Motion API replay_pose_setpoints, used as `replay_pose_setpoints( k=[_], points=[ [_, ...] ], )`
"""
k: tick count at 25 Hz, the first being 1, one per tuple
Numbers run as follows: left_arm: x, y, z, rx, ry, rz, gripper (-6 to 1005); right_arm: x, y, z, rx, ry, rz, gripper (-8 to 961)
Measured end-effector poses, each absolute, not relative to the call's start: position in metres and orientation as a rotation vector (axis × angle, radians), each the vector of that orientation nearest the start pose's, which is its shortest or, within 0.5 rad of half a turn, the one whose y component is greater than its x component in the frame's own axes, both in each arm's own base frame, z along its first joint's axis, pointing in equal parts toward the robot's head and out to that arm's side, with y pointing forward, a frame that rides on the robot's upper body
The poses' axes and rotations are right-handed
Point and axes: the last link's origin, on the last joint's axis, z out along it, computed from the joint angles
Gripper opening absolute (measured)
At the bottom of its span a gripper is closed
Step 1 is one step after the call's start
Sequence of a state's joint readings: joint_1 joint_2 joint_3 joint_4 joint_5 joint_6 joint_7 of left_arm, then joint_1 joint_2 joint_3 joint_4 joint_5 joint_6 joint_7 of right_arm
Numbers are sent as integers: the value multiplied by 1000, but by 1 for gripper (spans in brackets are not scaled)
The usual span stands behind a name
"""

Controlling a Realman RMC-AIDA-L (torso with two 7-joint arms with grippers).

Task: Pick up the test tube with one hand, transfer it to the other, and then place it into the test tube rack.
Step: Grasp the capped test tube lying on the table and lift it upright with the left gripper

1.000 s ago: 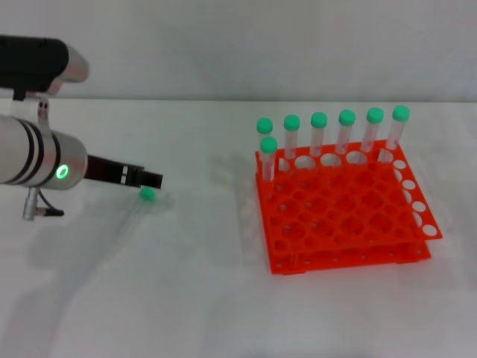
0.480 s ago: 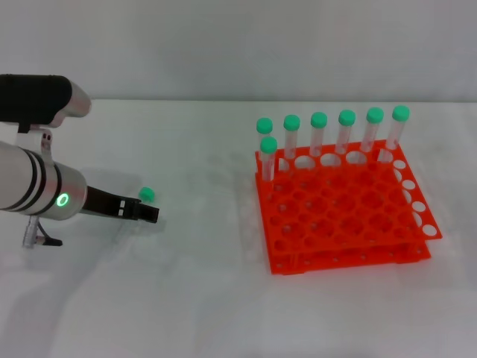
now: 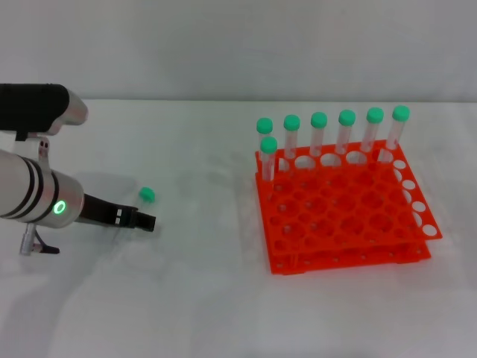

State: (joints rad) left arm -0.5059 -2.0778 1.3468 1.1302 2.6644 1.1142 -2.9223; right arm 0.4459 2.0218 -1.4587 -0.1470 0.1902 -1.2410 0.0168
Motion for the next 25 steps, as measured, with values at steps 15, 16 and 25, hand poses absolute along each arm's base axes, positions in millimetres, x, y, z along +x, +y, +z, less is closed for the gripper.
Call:
replay_pose_setpoints(
  k=[15, 16, 25],
  points=[
    [-260, 379, 1, -2039, -1456, 209, 845, 344, 349, 67, -1386, 285, 579, 849],
    [-260, 379, 1, -2042, -1458, 214, 841, 344, 349, 68, -1386, 284, 580, 849],
    [-254, 381, 9, -2047, -1488, 320, 517, 344, 349, 69, -1384, 281, 581, 849]
  ],
)
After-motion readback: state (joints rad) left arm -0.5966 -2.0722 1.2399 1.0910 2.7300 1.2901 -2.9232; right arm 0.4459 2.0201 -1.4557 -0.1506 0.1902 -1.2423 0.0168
